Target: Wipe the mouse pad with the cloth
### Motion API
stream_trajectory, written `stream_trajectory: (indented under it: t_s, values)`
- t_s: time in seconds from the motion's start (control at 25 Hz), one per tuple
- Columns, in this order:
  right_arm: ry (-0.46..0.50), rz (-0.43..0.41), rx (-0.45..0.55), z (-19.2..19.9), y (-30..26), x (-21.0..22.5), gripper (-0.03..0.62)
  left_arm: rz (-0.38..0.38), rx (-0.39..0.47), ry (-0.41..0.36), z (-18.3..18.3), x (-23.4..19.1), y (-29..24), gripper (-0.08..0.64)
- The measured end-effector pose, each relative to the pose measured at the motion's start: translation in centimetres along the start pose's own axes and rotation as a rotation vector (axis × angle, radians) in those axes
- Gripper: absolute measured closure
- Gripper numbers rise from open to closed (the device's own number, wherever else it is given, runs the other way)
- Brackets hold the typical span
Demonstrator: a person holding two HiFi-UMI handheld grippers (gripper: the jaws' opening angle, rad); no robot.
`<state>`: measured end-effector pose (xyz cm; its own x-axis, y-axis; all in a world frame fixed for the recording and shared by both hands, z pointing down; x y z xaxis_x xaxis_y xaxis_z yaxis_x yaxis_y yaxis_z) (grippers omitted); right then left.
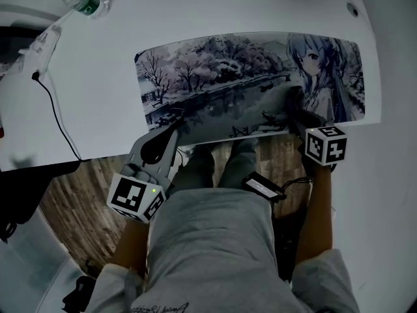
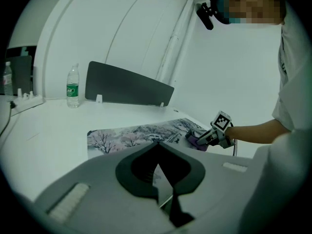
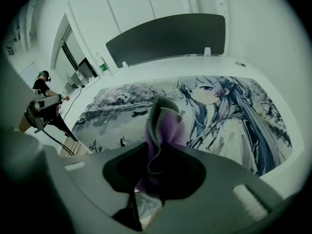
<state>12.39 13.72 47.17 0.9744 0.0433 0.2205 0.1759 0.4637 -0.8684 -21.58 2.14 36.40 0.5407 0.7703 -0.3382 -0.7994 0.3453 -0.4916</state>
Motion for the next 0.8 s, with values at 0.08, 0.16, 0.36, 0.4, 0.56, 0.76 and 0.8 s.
stream_trajectory:
  t_s: [0.08, 0.16, 0.36, 0.4, 0.56, 0.76, 0.8]
  values:
    - [0.01, -0.011, -0.006, -0.2, -0.5, -1.5, 0.499, -0.013, 0.011, 0.003, 0.4, -0.9, 1.3, 0.541]
    - [0.015, -0.031, -0.01, -0.4, -1.2, -3.1, 0.499, -0.026, 0.02, 0.008, 1.1, -1.9, 2.5, 0.541]
    - [0.042, -0.088, -0.035, -1.0, -2.6, -7.4, 0.499, -0.052, 0.05, 0.018, 1.3, -4.2, 5.0, 0.541]
    - [0.05, -0.101, -0.041, -1.2, -2.8, -8.2, 0.499, -0.056, 0.056, 0.022, 1.3, -4.5, 5.4, 0.541]
    - [0.077, -0.159, -0.069, -1.8, -4.0, -11.6, 0.499, -0.073, 0.065, 0.036, 1.4, -5.5, 6.8, 0.541]
    - [0.111, -0.24, -0.098, -2.4, -5.4, -15.5, 0.499, -0.106, 0.087, 0.06, 2.1, -7.1, 8.6, 0.541]
    - [0.12, -0.257, -0.104, -2.5, -5.7, -16.3, 0.499, -0.114, 0.089, 0.064, 2.3, -7.4, 8.9, 0.541]
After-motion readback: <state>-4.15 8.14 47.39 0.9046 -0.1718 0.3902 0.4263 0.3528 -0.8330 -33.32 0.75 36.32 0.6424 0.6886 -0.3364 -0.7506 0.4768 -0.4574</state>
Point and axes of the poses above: the fingertips, and each gripper's own axes: y backward along the fingers, x to its right, z out of its underside, the point moved 5 cm from there along y, backward along the fingers, and after that the axes turned 3 degrees about y, right-handed, at the moved point
